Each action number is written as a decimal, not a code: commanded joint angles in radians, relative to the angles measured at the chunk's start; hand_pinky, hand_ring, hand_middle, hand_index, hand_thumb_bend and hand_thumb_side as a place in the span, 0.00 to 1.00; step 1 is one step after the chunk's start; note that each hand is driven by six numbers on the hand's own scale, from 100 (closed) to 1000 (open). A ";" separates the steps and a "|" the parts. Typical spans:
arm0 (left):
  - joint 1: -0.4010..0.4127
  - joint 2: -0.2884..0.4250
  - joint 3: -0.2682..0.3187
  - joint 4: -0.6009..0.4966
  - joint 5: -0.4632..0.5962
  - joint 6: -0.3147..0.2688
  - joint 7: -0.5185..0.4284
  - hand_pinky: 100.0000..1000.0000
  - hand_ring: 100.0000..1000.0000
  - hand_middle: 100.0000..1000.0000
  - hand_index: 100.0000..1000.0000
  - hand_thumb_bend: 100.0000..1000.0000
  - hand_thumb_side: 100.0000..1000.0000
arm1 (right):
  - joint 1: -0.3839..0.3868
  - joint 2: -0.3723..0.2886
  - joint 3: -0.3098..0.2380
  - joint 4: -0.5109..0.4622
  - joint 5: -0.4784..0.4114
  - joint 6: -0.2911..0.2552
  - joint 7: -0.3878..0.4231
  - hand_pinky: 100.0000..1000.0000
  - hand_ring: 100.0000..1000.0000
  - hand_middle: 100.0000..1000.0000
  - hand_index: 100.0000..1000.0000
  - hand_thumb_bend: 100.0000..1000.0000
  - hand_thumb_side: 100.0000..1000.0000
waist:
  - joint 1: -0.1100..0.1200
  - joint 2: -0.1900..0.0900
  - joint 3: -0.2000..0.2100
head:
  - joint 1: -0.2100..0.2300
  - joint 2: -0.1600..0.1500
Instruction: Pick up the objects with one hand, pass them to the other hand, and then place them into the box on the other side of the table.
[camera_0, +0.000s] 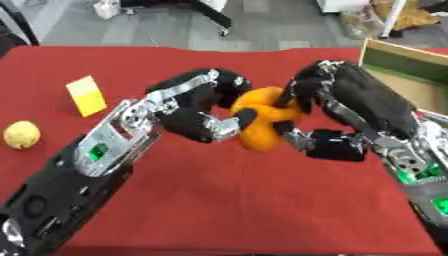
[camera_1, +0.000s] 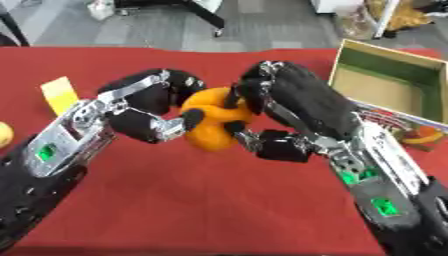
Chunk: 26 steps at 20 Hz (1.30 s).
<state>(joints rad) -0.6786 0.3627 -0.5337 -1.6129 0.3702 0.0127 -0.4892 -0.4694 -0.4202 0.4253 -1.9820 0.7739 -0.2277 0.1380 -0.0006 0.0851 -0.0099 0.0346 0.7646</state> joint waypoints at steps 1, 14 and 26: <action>-0.023 0.006 0.007 -0.031 -0.001 -0.003 -0.005 0.52 0.55 0.48 0.53 0.08 0.15 | -0.013 -0.020 -0.014 -0.018 0.015 -0.002 -0.018 0.16 0.28 0.17 0.27 0.00 0.01 | 0.002 -0.010 -0.001 | 0.001 0.005; -0.042 0.055 0.117 -0.049 -0.193 -0.046 0.064 0.63 0.72 0.74 0.76 0.69 0.63 | -0.010 -0.025 -0.020 -0.018 0.019 -0.007 -0.058 0.17 0.28 0.17 0.26 0.00 0.00 | 0.002 -0.013 0.000 | 0.000 0.005; 0.043 0.169 0.313 -0.042 -0.361 -0.072 0.272 0.64 0.75 0.78 0.80 0.69 0.65 | 0.016 -0.085 -0.088 -0.018 0.009 0.053 -0.137 0.17 0.28 0.17 0.24 0.00 0.00 | 0.001 -0.006 0.003 | -0.020 0.005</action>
<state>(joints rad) -0.6247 0.4977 -0.2520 -1.6436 0.0143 -0.0573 -0.2427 -0.4446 -0.4725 0.3626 -1.9826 0.7866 -0.1851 0.0165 -0.0007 0.0852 -0.0072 0.0182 0.7646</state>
